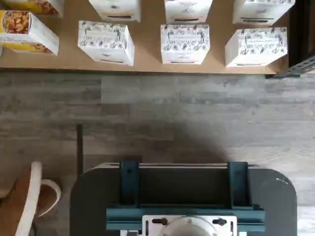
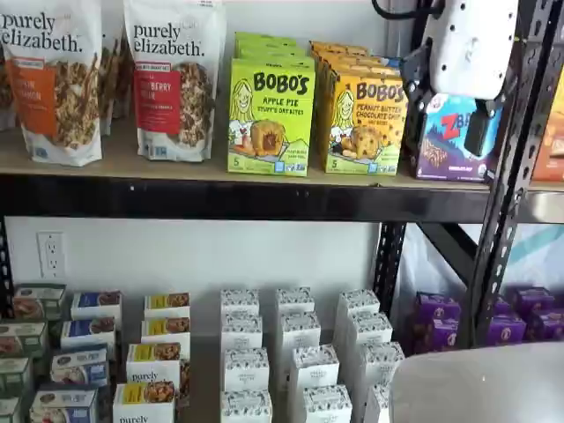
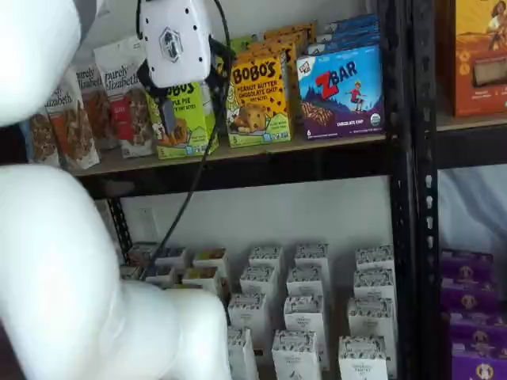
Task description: Pick up the orange box on the top shelf, the fifth box from the left
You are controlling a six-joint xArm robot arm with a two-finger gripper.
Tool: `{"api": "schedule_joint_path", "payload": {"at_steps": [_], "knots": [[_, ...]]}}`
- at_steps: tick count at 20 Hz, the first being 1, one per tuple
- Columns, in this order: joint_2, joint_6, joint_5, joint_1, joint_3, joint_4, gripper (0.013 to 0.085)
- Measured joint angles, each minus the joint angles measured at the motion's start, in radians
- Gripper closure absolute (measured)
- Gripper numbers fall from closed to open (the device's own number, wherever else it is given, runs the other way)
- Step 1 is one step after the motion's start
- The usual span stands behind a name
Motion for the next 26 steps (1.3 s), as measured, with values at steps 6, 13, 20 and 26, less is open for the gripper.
{"api": "schedule_joint_path", "payload": {"at_steps": [6,13,20,26], "knots": [[-0.031,0.033,-0.056,0.058,0.029,-0.066,0.0130],[-0.030,0.031,-0.077,0.050,0.038,-0.052,0.0130],[0.000,0.060,-0.177,0.083,0.056,-0.073,0.0130],[0.074,0.039,-0.295,0.054,0.045,-0.070,0.0130]]}}
